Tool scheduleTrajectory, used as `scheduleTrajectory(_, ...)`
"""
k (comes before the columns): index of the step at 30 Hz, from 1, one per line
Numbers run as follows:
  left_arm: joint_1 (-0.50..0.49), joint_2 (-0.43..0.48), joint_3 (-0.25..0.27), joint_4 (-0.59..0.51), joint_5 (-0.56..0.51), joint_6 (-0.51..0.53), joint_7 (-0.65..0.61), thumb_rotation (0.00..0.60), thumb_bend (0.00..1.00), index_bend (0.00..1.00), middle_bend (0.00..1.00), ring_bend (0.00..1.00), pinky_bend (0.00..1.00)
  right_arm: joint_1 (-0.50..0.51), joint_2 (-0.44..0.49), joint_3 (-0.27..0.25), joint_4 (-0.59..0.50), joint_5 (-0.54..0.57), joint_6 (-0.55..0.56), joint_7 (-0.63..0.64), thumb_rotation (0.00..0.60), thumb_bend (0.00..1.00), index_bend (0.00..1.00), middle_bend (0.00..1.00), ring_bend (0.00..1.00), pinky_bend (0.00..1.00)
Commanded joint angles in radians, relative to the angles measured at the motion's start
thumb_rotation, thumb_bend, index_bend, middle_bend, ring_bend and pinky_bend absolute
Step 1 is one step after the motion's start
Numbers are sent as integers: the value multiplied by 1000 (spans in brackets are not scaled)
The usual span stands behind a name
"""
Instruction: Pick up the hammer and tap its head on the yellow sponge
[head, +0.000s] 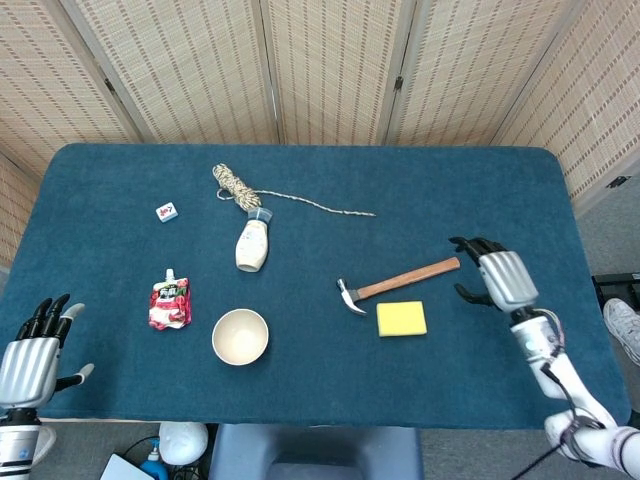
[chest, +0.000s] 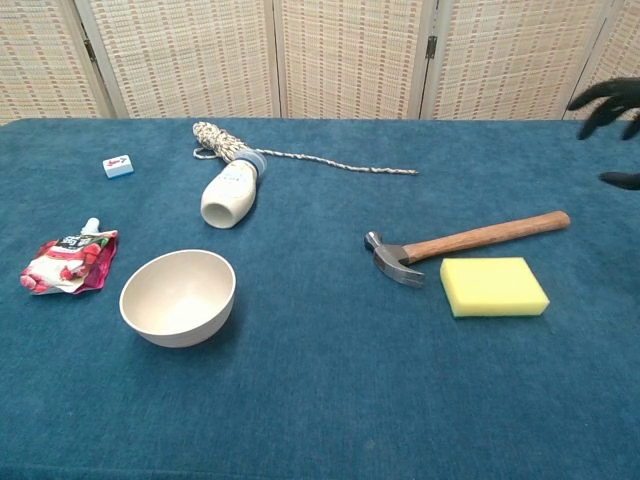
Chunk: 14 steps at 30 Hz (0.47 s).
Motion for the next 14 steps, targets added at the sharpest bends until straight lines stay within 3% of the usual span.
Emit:
scheduleTrajectory(1, -5, -15, -5, 4, -1, 1, -4, 600, 144, 184, 97, 49, 232, -118, 96, -51, -107, -5, 123, -52, 600, 212, 311, 388, 302, 371)
scheduleTrajectory(9, -14, -38, -13, -31, -5, 2, -13, 600, 144, 184, 97, 50, 232, -267, 173, -111, -211, -18, 253, -69, 600, 211, 322, 397, 310, 376)
scheduleTrajectory(14, -18, -50, -21, -40, -3, 14, -6, 600, 144, 184, 97, 50, 232, -297, 186, -107, -232, -26, 278, -73, 600, 211, 322, 397, 310, 376)
